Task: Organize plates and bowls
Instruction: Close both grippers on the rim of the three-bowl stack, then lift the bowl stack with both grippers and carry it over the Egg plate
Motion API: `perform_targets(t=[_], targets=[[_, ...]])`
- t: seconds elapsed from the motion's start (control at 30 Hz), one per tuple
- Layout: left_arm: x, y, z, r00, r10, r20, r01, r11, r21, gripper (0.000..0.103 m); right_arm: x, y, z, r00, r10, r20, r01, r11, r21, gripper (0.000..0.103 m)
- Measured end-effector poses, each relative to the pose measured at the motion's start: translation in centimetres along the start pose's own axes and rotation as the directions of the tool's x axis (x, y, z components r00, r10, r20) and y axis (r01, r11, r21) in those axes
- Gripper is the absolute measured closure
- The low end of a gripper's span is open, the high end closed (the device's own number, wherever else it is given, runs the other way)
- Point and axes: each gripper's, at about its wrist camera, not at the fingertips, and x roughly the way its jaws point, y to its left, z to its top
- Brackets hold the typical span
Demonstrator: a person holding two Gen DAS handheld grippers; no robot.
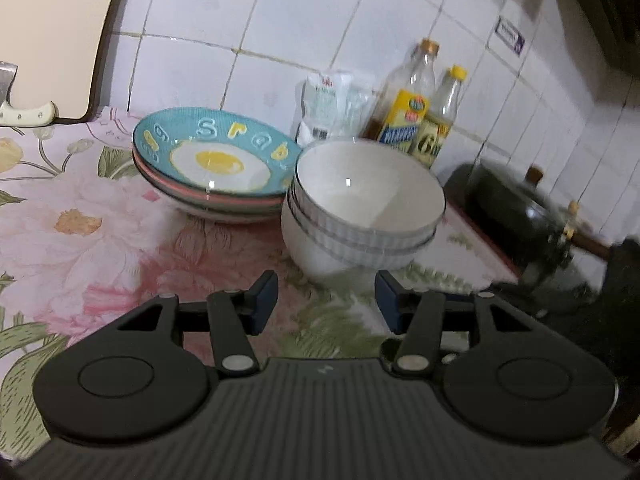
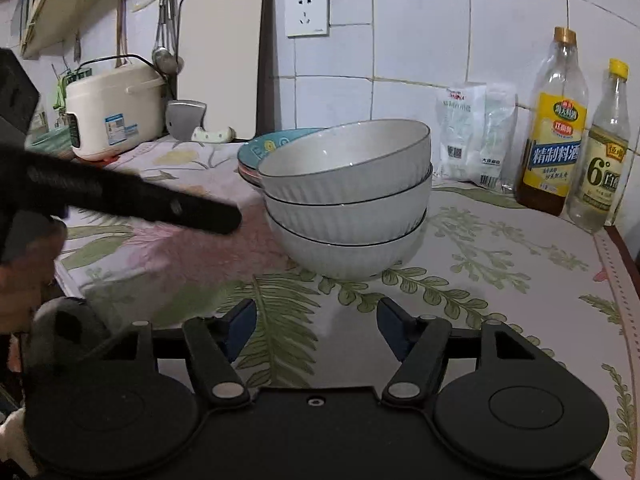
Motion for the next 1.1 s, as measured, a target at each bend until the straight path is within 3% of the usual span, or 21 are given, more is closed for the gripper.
perform_targets(t=[0.07, 0.17, 0.23, 0.37, 0.5, 0.6, 0.7, 0.83, 0.93, 1.1], targets=[[0.2, 0.4, 0.4, 1.0, -0.018, 0.022, 0.019, 0.999, -0.031, 0.045, 0.7, -0.4, 0.0, 1.0, -0.001, -0.007, 0.001, 1.0, 0.016, 0.029], [1.1, 0.9, 1.2, 0.998, -0.046, 0.035, 0.049, 0.994, -0.098, 0.038, 1.7, -1.0, 0.2, 1.0, -0.009, -0.009, 0.009, 0.999, 0.031, 0.013], [2.1, 1.5, 1.9, 0.997, -0.07, 0.034, 0.075, 0.985, -0.157, 0.03, 2.1, -1.1, 0.4, 1.0, -0.017, 0.014, 0.017, 0.999, 0.027, 0.009], [4.1, 2.3, 2.9, 0.997, -0.071, 0.004, 0.07, 0.969, -0.238, 0.029, 2.8, -1.0, 1.2, 0.998, -0.025, 0.054, 0.025, 1.0, 0.005, 0.004], [6.8, 3.8, 3.5, 0.988, -0.145, -0.06, 0.111, 0.917, -0.383, 0.029, 3.8, -1.3, 2.2, 0.996, -0.026, 0.086, 0.025, 0.999, 0.02, 0.001], [8.3, 4.5, 3.4, 0.984, -0.158, -0.083, 0.105, 0.889, -0.446, 0.034, 4.7, -1.6, 2.8, 0.997, -0.017, 0.074, 0.014, 0.999, 0.044, 0.0], [8.8, 4.6, 3.3, 0.985, -0.147, -0.087, 0.096, 0.897, -0.431, 0.038, 4.8, -1.8, 3.1, 0.998, -0.007, 0.056, 0.005, 0.999, 0.041, 0.0], [9.7, 5.0, 2.8, 0.985, -0.147, -0.094, 0.088, 0.882, -0.464, 0.045, 5.2, -2.5, 2.9, 0.998, 0.027, 0.053, -0.031, 0.997, 0.065, 0.0], [10.1, 4.8, 2.6, 0.985, -0.128, -0.114, 0.064, 0.889, -0.453, 0.054, 6.2, -3.0, 2.8, 1.0, 0.024, -0.02, -0.022, 0.992, 0.126, 0.0], [9.8, 5.2, 2.6, 0.985, -0.127, -0.12, 0.056, 0.88, -0.471, 0.061, 7.3, -4.5, 3.5, 0.992, 0.129, -0.015, -0.122, 0.968, 0.221, 0.0]])
